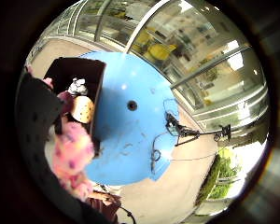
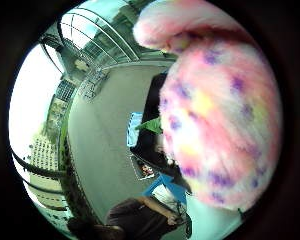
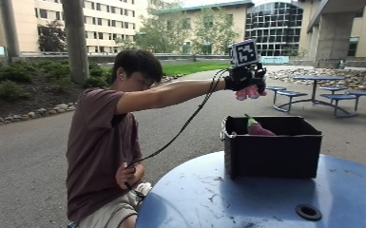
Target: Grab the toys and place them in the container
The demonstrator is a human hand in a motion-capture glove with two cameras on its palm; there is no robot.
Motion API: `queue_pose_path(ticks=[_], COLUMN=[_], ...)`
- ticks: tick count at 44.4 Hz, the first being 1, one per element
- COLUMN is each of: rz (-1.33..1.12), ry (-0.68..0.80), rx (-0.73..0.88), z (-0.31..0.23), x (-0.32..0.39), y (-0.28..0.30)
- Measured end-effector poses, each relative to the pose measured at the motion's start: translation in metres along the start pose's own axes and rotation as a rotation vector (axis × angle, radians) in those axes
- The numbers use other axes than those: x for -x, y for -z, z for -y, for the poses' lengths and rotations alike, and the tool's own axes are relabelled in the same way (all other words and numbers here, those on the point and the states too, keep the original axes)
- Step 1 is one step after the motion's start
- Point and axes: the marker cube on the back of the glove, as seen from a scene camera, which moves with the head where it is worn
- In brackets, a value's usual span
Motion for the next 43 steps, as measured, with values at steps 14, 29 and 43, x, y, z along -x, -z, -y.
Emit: queue_pose_path(ticks=[14,29,43], rz=[-0.069,0.072,0.136], ry=[0.077,-0.013,0.079], rx=[0.08,0.417,0.429], z=[0.015,0.017,0.007], x=[0.032,0.052,0.035], y=[-0.037,-0.057,-0.05])
